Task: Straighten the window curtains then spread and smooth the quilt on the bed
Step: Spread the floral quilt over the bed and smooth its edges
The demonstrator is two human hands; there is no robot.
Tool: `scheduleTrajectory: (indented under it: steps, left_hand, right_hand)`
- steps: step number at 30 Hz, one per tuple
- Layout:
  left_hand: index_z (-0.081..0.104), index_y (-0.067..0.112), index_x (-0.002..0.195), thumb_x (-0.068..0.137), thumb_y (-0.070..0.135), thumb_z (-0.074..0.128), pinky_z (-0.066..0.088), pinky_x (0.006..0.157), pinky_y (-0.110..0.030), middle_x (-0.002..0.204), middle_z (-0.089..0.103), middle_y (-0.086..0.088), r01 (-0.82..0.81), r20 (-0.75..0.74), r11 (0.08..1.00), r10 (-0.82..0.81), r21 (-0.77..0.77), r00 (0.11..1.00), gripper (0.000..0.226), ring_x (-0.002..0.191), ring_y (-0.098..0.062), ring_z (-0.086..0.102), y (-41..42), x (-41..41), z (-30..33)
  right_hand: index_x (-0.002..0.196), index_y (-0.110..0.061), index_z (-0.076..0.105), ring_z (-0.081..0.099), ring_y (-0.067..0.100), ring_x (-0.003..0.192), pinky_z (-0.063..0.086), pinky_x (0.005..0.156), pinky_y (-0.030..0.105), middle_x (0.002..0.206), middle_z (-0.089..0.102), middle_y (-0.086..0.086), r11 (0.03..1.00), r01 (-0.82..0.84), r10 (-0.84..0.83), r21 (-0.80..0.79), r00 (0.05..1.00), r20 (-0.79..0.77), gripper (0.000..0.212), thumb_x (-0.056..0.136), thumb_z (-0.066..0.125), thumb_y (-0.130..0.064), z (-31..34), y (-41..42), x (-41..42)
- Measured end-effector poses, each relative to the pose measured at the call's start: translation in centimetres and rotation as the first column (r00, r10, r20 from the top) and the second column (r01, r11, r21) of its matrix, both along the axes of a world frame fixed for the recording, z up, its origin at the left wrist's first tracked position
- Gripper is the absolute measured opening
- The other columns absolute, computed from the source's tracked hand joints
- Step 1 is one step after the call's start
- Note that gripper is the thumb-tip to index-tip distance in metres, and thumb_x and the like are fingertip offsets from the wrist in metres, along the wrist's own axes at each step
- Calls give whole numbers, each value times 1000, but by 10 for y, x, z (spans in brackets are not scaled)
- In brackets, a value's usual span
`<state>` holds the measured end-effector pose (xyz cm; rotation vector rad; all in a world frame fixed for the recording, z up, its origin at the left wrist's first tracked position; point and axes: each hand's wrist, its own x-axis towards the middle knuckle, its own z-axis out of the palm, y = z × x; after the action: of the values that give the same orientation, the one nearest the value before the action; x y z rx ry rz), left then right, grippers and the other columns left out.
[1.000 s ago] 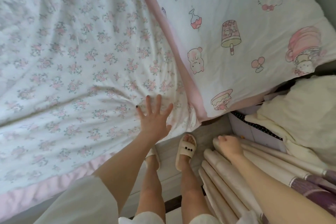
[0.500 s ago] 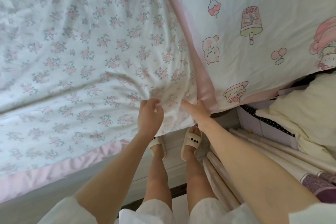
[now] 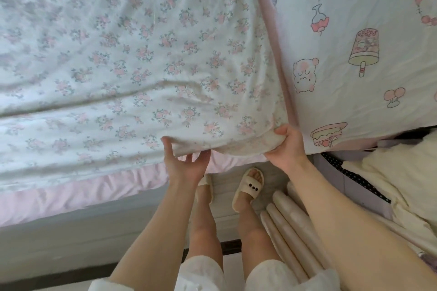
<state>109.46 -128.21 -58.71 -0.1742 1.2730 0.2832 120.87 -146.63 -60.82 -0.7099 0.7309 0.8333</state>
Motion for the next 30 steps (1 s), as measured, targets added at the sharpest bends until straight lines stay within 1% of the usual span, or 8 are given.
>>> scheduleTrajectory:
  steps: [3, 6, 10, 14, 19, 24, 28, 30]
  left_hand:
    - [55, 9, 105, 64, 52, 80, 51, 82, -34, 104, 60, -5, 32, -65, 999, -30, 37, 997, 65, 98, -25, 60, 15, -8, -10]
    - [58, 14, 124, 74, 54, 69, 40, 101, -40, 121, 62, -3, 128, 91, 978, -145, 167, 985, 65, 116, -25, 57, 22, -22, -17]
    - [54, 16, 133, 80, 54, 62, 34, 109, -51, 140, 51, -10, 162, 296, 945, -247, 282, 923, 66, 129, -32, 47, 30, -37, -18]
    - [51, 13, 131, 82, 51, 64, 41, 104, -39, 131, 55, -3, 488, -212, 870, -466, 67, 859, 63, 119, -23, 53, 29, -51, -37]
    - [44, 14, 132, 84, 38, 66, 45, 89, -33, 130, 51, -6, 558, -493, 824, -447, 98, 746, 58, 110, -20, 53, 28, -56, -48]
    - [34, 23, 140, 83, 49, 63, 52, 90, -36, 120, 49, -4, 264, -576, 930, -74, 254, 814, 69, 107, -23, 56, 55, -62, -37]
    - [55, 13, 113, 90, 33, 58, 51, 87, -33, 102, 57, -3, 73, -433, 970, 36, 233, 901, 31, 83, -19, 58, 86, -79, -34]
    - [56, 9, 100, 92, 20, 57, 51, 85, -30, 90, 57, -3, 120, -497, 974, -8, 194, 868, 14, 79, -17, 58, 89, -91, -34]
  right_hand:
    - [114, -15, 62, 60, 32, 113, 48, 94, 46, 117, 66, 10, 998, -19, 20, -65, 1000, 9, 64, 52, 52, -8, 0, -1, 8]
    - [112, -12, 62, 60, 29, 112, 43, 101, 41, 116, 66, 9, 990, 2, 0, -143, 1000, 11, 58, 55, 50, -9, -1, -7, 10]
    - [113, -11, 61, 59, 18, 85, 45, 68, 24, 99, 64, 4, 892, -27, -1, -452, 998, -60, 36, 82, 43, -11, -7, -18, 4]
    - [128, -13, 50, 59, 20, 99, 48, 85, 32, 118, 61, 10, 641, -333, 230, -691, 943, -241, 38, 91, 44, -12, -18, -32, -10]
    - [127, -4, 44, 51, 27, 105, 41, 79, 32, 119, 49, 12, 210, -188, 467, -960, 881, -70, 38, 90, 38, -7, -9, -7, -19]
    - [124, -11, 47, 42, 30, 120, 36, 98, 44, 127, 48, 13, 49, 80, 973, -996, 221, 66, 43, 82, 44, -3, 11, 34, -42]
    - [140, -24, 35, 15, 27, 142, 16, 114, 51, 153, 23, 6, -99, 82, 895, -992, -428, -125, 51, 89, 39, -17, 11, 69, -55]
    - [146, -28, 22, -1, 26, 145, 13, 116, 52, 159, 2, 2, -306, 51, 779, -951, -561, -281, 55, 93, 34, -21, 5, 76, -63]
